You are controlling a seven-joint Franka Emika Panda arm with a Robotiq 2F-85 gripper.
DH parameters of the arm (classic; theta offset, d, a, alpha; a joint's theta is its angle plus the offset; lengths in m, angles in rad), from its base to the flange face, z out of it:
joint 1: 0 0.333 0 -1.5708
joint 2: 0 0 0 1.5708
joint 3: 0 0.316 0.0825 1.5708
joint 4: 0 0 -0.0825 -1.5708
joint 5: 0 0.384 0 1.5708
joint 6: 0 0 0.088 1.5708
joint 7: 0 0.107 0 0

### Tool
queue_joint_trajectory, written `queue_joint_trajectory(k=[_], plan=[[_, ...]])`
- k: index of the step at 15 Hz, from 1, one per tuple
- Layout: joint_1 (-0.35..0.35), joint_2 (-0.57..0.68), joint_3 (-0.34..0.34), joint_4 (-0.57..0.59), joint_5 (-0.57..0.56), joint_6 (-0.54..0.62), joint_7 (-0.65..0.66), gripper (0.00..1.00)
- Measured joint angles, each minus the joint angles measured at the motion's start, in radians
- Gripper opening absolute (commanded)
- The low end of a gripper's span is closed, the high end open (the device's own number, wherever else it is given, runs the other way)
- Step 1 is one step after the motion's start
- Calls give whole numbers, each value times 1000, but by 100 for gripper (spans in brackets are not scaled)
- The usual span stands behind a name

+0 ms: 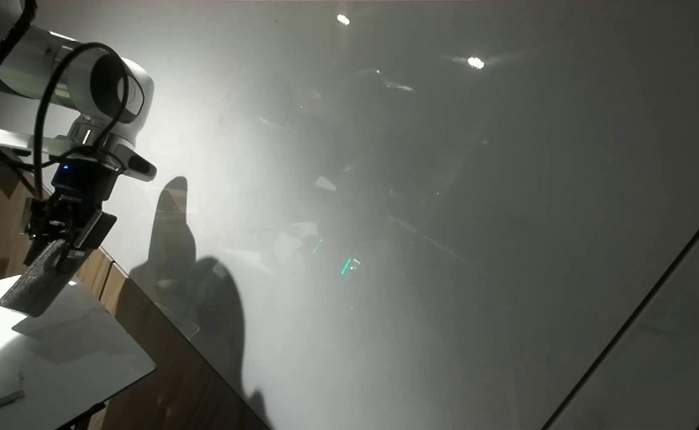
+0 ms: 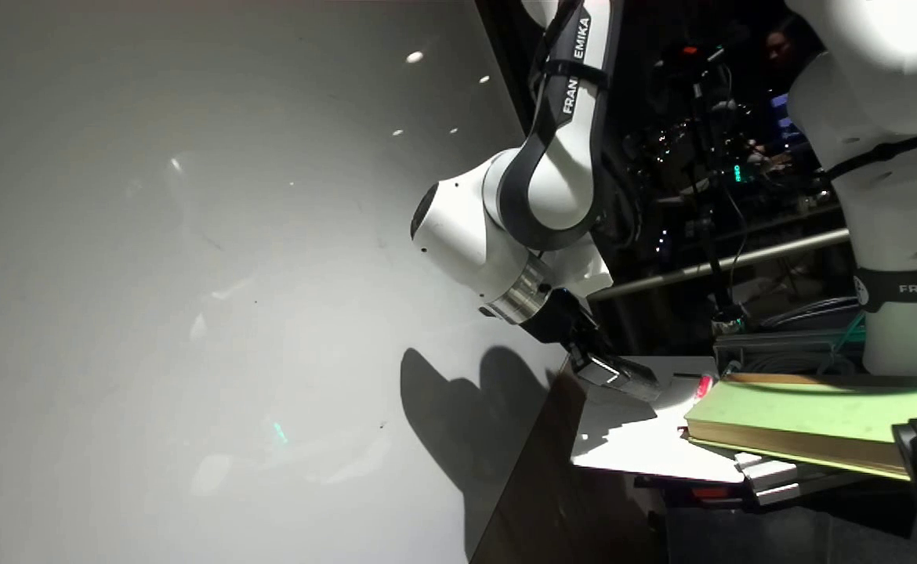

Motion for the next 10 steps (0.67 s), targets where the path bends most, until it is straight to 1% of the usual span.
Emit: queue_joint_trajectory(k=[4, 10], plan=[[0, 26, -14, 15, 6, 0, 0, 29], [-9, 68, -58, 50, 16, 0, 4, 29]])
